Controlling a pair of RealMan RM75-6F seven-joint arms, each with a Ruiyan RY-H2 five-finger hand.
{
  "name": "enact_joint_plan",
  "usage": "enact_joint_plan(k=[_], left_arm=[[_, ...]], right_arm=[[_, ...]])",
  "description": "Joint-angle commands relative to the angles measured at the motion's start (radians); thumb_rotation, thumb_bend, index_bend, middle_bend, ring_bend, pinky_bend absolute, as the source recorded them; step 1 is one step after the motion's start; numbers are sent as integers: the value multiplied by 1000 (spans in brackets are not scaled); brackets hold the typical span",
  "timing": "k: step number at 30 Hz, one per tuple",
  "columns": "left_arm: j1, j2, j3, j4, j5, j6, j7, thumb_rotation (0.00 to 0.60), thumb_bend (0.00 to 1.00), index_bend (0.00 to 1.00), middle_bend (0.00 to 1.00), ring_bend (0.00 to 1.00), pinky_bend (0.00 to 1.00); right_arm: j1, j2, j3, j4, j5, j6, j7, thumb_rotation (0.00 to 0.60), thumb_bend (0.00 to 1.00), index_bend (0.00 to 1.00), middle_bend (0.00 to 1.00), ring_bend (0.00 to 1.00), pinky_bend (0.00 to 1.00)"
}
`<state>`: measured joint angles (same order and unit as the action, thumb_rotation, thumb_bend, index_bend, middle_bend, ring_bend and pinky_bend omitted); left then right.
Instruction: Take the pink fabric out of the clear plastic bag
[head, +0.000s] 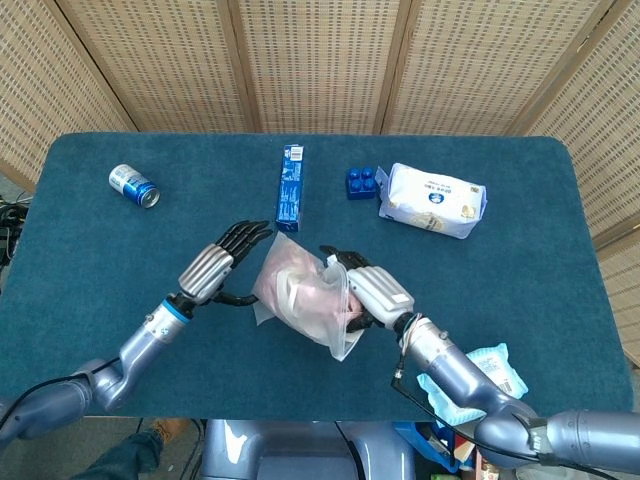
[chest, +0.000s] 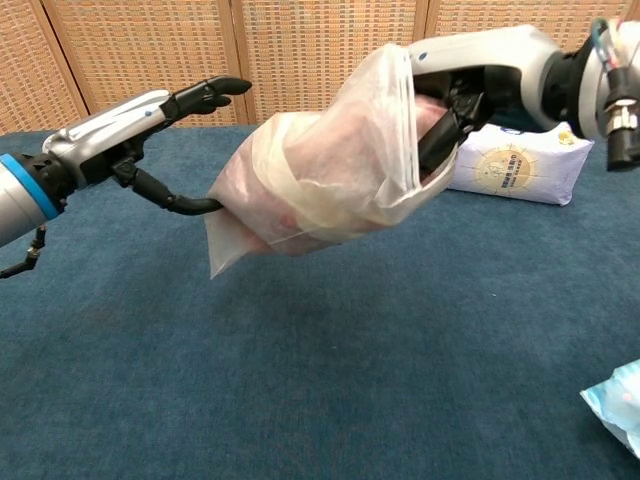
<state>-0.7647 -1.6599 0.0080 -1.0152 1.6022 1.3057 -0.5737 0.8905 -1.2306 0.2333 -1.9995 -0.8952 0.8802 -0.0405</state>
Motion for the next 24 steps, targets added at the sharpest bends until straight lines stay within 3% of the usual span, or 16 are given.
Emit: enact_joint_plan(k=[1, 13, 17, 24], left_arm=[[13, 23, 14, -13, 6, -9, 2, 600, 225, 0, 0, 0, 0], [19, 141, 52, -65, 24, -103, 43, 600, 178, 0, 0, 0, 0], [10, 138, 53, -60, 25, -140, 57, 600, 177, 7, 0, 0, 0], [-51, 98, 74, -31, 50, -277, 87, 600, 178, 104, 0, 0, 0]], right_arm=[[14, -26, -10, 19, 21, -6, -20, 600, 630, 741, 0, 0, 0], [18, -86, -64, 89, 56, -27, -63, 600, 630, 741, 0, 0, 0], [8, -89, -70, 103, 46, -31, -55, 600, 629, 741, 0, 0, 0], [-8, -74, -65, 106, 24, -41, -32, 600, 630, 741, 0, 0, 0]])
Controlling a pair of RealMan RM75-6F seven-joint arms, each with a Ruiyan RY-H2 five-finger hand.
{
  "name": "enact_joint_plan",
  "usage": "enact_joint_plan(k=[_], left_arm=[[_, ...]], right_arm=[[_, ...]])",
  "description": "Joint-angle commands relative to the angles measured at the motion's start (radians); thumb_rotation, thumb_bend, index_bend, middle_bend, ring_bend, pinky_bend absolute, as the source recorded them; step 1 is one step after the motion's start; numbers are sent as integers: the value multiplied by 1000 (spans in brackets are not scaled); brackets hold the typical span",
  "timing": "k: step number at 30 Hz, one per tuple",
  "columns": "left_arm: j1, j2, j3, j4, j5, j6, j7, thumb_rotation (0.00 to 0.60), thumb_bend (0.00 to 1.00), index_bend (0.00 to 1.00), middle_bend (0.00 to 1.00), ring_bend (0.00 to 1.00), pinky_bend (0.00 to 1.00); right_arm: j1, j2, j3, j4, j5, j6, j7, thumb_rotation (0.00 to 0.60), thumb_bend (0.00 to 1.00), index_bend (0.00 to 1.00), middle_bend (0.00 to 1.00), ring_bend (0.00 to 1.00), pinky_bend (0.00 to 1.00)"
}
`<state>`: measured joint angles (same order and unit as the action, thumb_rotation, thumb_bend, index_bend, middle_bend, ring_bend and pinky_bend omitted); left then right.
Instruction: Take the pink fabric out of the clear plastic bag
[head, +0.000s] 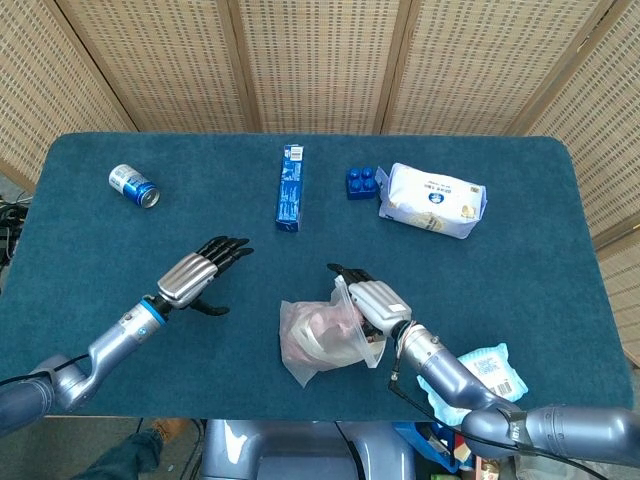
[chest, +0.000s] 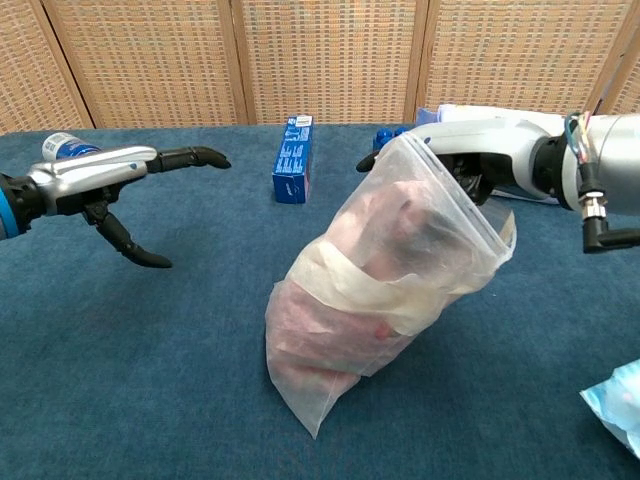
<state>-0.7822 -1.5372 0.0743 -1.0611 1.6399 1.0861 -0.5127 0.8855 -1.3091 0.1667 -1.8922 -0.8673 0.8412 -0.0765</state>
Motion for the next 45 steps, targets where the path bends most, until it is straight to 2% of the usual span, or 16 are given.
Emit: enact_joint_plan(k=[1, 9, 14, 19, 28, 35, 45], left_arm=[[-46, -33, 7, 16, 14, -79, 40, 600, 178, 114, 0, 0, 0], [-112, -96, -23, 17, 6, -173, 93, 600, 178, 290, 0, 0, 0], [-125, -127, -45, 30, -18, -198, 142, 600, 179, 312, 0, 0, 0], [-131, -149, -51, 48, -38, -226, 182, 600, 232, 336, 0, 0, 0], [-143, -192, -52, 89, -46, -252, 180, 600, 243, 344, 0, 0, 0], [-157, -219, -61, 109, -55, -271, 168, 600, 293, 348, 0, 0, 0], [-179, -240, -79, 125, -71, -294, 174, 600, 339, 402, 0, 0, 0]], right_arm=[[-5, 8, 3, -3, -8, -4, 6, 600, 630, 741, 0, 0, 0], [-19, 28, 5, -8, -20, -10, 19, 600, 630, 741, 0, 0, 0], [-25, 34, 7, -11, -23, -10, 24, 600, 630, 741, 0, 0, 0], [-29, 36, 10, -11, -27, -13, 29, 600, 630, 741, 0, 0, 0], [-33, 35, 11, -5, -29, -20, 34, 600, 630, 741, 0, 0, 0], [-39, 44, 18, -7, -33, -20, 45, 600, 629, 741, 0, 0, 0], [-48, 61, 18, -10, -45, -25, 52, 600, 630, 741, 0, 0, 0]])
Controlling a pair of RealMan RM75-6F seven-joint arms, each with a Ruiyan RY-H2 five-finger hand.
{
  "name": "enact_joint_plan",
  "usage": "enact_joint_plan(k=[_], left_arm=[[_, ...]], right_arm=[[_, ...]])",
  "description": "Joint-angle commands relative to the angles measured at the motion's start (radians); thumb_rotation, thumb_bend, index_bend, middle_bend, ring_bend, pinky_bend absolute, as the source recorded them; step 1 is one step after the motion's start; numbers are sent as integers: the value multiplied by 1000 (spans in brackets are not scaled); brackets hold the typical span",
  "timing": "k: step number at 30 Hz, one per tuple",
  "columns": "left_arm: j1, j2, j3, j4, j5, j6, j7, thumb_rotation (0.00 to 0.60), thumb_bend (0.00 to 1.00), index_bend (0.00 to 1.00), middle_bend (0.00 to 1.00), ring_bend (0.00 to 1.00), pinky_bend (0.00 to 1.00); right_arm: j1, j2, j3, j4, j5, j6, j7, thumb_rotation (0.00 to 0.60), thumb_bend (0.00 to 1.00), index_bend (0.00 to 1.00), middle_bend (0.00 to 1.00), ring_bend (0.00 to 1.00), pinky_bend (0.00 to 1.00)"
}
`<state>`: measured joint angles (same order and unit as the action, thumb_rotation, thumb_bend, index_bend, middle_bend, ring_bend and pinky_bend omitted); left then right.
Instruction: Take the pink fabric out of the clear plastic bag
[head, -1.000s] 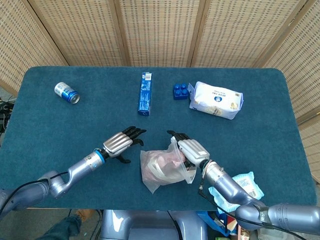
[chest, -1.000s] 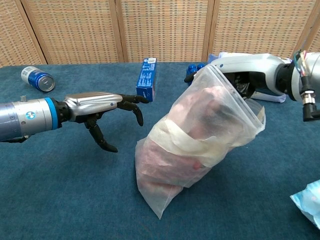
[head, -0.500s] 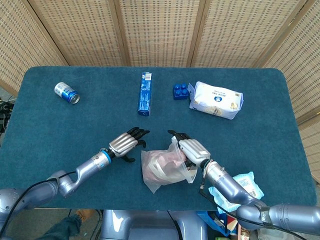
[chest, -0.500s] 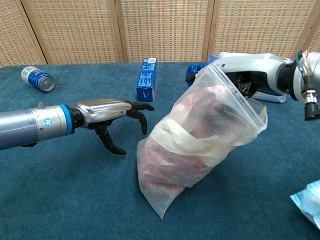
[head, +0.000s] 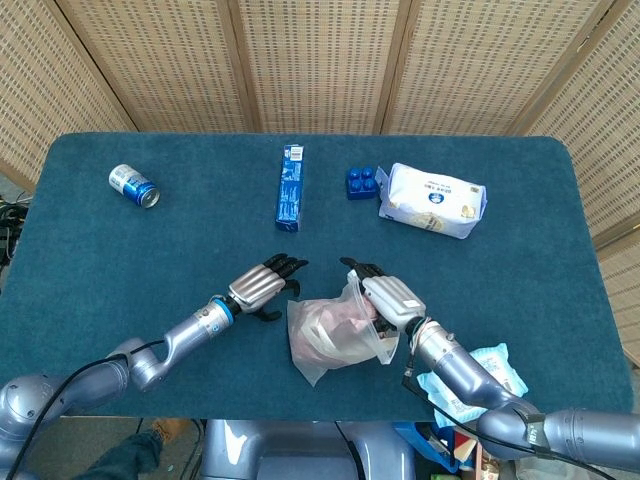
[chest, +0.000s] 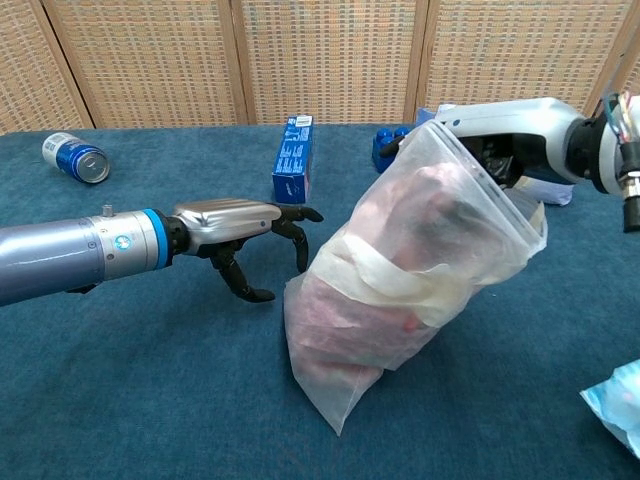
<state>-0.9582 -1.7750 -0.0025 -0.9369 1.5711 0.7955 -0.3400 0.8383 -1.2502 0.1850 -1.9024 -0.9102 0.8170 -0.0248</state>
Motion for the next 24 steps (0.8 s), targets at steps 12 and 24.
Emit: enact_joint_plan(k=[12, 24], left_arm=[[-21, -43, -17, 29, -32, -46, 26, 600, 358, 443, 0, 0, 0], [-29, -71, -25, 54, -44, -56, 31, 600, 358, 463, 0, 0, 0]], right_arm=[[-10, 13, 3, 1, -16, -8, 17, 600, 630, 741, 0, 0, 0], [-17, 19, 9, 9, -35, -21, 40, 600, 630, 741, 0, 0, 0]])
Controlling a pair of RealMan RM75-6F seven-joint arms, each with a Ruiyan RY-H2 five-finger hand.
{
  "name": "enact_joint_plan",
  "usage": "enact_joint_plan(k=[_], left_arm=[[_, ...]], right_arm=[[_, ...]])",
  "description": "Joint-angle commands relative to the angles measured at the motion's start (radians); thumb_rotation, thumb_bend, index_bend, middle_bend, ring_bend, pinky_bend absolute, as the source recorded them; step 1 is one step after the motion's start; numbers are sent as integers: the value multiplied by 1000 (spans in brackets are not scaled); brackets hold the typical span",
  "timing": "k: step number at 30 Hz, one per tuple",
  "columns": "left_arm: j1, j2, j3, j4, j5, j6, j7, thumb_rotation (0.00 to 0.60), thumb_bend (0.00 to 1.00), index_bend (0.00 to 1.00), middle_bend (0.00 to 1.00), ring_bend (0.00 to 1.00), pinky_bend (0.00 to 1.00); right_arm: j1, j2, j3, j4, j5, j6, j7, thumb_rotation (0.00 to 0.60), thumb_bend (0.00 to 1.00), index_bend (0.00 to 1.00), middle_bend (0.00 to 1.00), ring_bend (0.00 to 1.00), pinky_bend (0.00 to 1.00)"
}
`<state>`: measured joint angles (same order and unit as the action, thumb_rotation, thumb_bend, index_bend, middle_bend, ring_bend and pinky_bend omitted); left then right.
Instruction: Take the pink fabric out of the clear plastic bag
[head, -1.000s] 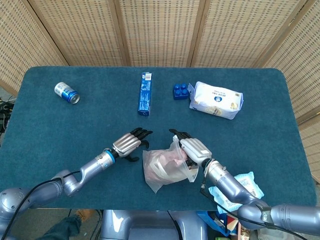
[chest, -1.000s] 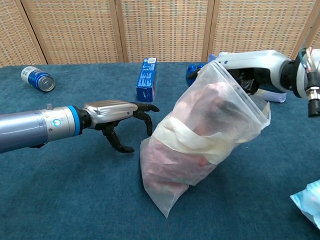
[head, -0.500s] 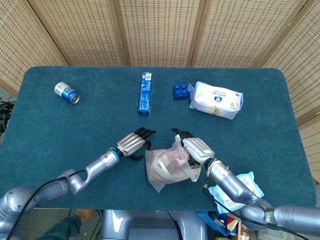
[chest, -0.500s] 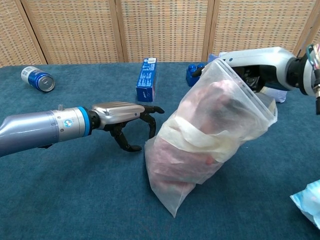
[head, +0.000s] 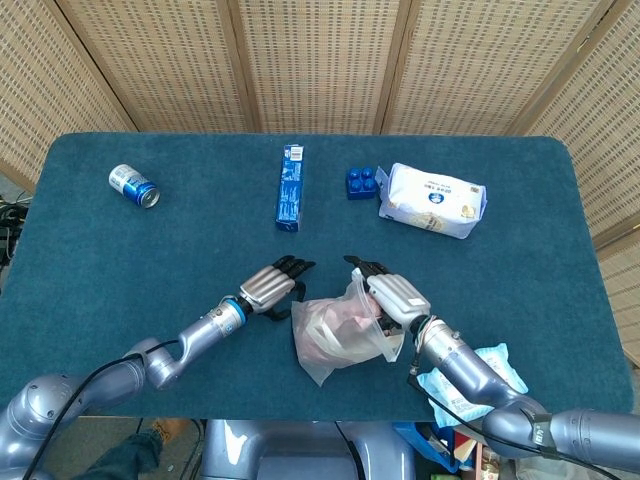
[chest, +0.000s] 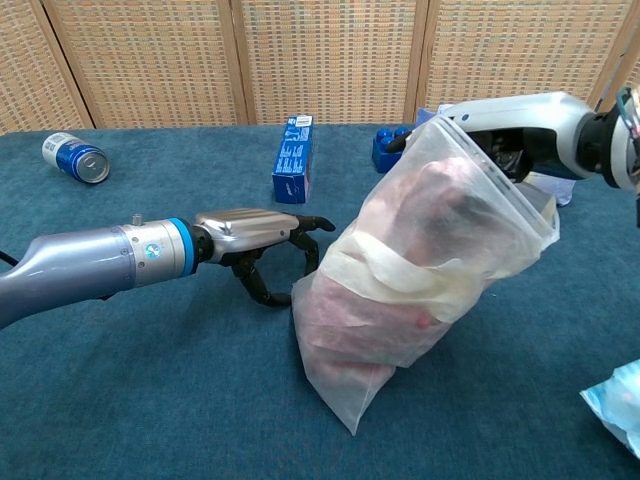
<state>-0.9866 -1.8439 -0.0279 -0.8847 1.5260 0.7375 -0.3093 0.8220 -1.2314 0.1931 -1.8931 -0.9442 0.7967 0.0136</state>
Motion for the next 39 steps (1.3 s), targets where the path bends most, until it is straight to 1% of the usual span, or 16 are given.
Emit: enact_joint_plan(k=[1, 4, 9, 17, 23, 27, 31, 39], left_arm=[[-2, -4, 0, 3, 1, 2, 2, 600, 358, 470, 0, 0, 0], [-3, -6, -2, 2, 0, 2, 4, 600, 369, 510, 0, 0, 0], [-5, -4, -3, -3, -1, 2, 8, 600, 447, 548, 0, 0, 0], [-3, 0, -11, -11, -16, 1, 30, 600, 531, 600, 0, 0, 0], [2, 8, -13, -17, -22, 2, 35, 600, 536, 672, 0, 0, 0], [16, 29, -12, -18, -25, 19, 36, 600, 537, 677, 0, 0, 0], [45, 89, -2, -28, -25, 45, 25, 600, 537, 678, 0, 0, 0], [83, 164, 12, -39, -25, 78, 6, 600, 538, 679, 0, 0, 0]], right_arm=[[-1, 1, 1, 0, -2, -2, 3, 600, 630, 741, 0, 0, 0], [-1, 0, 1, 1, -5, -3, 4, 600, 630, 741, 0, 0, 0], [-2, -1, 1, 1, -6, -4, 6, 600, 630, 741, 0, 0, 0], [2, -1, 4, -4, -1, -7, 4, 600, 630, 741, 0, 0, 0], [1, 3, 6, -10, 1, -4, 4, 600, 630, 741, 0, 0, 0], [-5, 8, 11, -14, -5, 3, 13, 600, 630, 741, 0, 0, 0], [-17, 17, 18, -10, -7, 16, 30, 600, 630, 741, 0, 0, 0], [-37, 39, 19, -8, -22, 24, 51, 600, 630, 742, 0, 0, 0]])
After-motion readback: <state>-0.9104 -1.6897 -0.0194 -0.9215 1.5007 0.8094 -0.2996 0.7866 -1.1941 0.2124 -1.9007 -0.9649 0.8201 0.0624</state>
